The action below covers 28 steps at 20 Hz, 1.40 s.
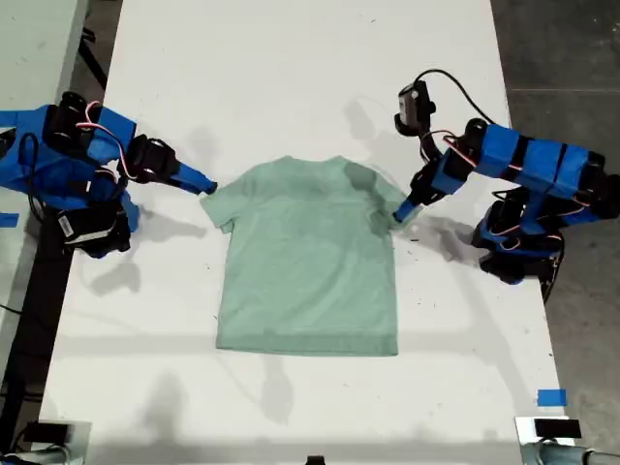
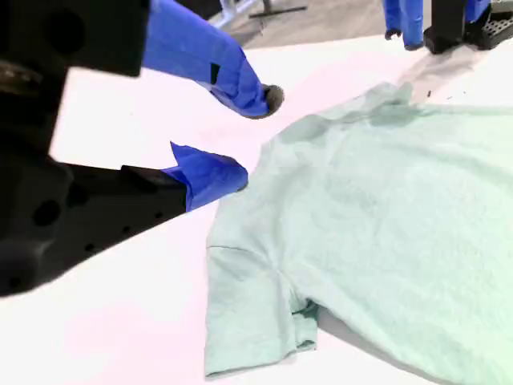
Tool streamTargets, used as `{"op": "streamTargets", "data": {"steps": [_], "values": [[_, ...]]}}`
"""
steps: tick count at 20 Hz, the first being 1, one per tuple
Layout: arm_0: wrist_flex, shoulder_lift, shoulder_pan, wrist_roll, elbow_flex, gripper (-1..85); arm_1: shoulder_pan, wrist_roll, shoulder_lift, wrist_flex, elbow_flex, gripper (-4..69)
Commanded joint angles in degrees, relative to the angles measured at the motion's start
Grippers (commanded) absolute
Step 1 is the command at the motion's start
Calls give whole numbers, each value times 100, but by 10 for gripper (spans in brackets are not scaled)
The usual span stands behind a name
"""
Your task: Fold tshirt
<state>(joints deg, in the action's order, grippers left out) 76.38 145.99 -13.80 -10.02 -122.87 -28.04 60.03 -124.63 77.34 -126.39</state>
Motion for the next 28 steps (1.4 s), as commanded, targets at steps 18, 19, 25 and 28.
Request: {"op": "streamTargets", "data": {"steps": [18, 19, 25, 28], "values": [[-369, -220, -53, -18, 237, 134, -1538, 492, 1635, -2232, -870, 258], [-369, -202, -70, -18, 202, 134, -1538, 475, 1846, -2145, -738, 248], [-369, -114, -97, -26, 132, 116, -1397, 457, 2083, -2083, -554, -9], [-378, -114, -123, -18, 88, 106, -1160, 431, 2039, -2057, -519, -8]]}}
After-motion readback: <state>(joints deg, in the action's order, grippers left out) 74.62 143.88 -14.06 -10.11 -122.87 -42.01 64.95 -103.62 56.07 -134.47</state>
